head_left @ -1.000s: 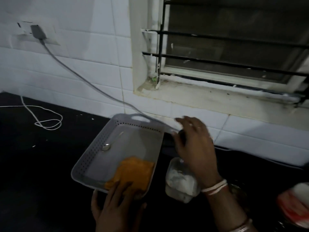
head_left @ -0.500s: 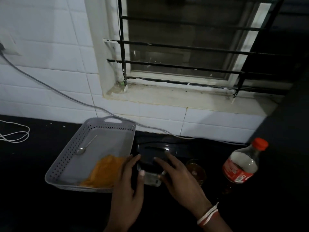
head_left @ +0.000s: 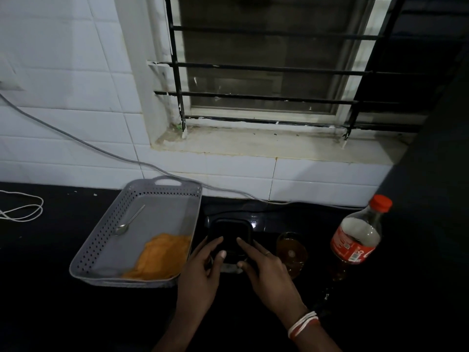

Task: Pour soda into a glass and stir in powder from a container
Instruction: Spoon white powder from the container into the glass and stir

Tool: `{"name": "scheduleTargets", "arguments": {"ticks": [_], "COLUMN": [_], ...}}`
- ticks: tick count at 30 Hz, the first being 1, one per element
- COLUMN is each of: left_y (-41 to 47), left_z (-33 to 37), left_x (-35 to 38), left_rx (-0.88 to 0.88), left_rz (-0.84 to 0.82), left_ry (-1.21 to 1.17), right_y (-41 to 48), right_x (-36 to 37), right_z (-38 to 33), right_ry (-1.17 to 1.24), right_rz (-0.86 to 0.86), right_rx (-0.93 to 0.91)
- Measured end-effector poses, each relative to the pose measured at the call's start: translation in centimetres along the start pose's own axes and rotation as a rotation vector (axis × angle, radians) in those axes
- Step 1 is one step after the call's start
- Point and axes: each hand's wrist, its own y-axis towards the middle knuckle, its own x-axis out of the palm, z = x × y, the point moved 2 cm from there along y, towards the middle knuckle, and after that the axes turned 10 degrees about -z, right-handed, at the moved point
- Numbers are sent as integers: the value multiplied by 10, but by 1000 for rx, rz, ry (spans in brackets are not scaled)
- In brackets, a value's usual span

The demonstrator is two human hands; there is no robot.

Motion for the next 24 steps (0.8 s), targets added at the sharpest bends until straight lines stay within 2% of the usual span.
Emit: {"name": "scheduleTargets", "arguments": {"ticks": [9,15,20,24], "left_y": [-3,-3,22,57], "left_z": [-2,18,40,28], "left_x": [-1,-12,-59,-107], "left_rx": [7,5,55,50], "left_rz": [21,96,247,331], "left_ry": [-27,-157,-230,-200], "right_y": [-1,0,39,101], "right_x": [11,5,-21,-16], "right_z": [4,-7,-53,-87], "right_ry": [45,57,172,189], "right_rz": [22,126,312,275], "right_rx": [2,-58,-264,-273]}}
